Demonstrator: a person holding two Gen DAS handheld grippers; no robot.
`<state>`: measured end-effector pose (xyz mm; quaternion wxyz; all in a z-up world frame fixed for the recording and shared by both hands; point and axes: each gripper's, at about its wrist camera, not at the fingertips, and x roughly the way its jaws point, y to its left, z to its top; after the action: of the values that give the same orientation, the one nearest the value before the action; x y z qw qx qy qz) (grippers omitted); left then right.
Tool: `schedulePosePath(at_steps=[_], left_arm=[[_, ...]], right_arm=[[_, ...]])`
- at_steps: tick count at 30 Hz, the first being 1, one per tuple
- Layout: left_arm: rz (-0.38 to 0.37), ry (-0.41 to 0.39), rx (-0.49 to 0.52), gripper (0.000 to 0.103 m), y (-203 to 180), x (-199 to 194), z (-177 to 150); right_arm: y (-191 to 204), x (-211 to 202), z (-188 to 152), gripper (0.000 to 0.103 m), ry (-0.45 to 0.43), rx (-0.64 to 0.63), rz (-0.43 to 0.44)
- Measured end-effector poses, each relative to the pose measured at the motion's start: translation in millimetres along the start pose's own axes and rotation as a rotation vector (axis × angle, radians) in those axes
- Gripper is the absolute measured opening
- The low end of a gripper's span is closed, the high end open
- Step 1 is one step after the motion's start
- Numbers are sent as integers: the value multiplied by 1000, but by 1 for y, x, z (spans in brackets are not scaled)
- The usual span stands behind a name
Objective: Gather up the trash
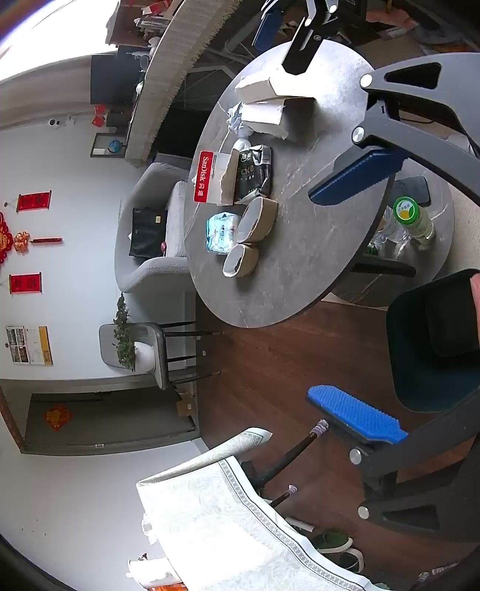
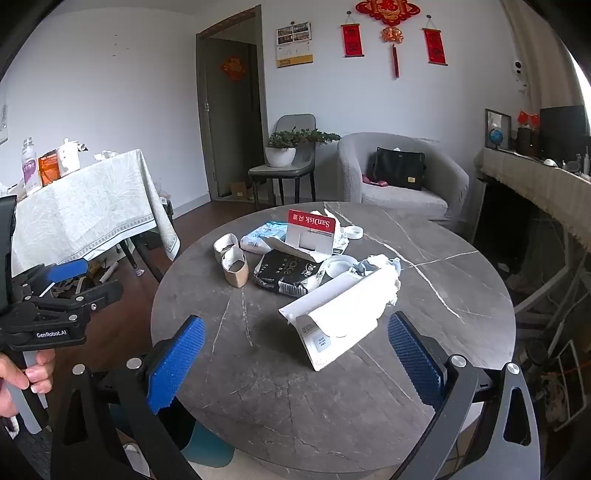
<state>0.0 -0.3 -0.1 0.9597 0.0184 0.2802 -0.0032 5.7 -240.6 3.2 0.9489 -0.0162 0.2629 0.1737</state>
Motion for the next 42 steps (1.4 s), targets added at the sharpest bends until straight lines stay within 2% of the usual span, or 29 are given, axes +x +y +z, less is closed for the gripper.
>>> schedulePosePath(at_steps=[42], left_arm=[[-7, 12, -13, 100, 1, 3, -2]], right_arm=[[0, -2, 1, 101, -7, 16, 11]])
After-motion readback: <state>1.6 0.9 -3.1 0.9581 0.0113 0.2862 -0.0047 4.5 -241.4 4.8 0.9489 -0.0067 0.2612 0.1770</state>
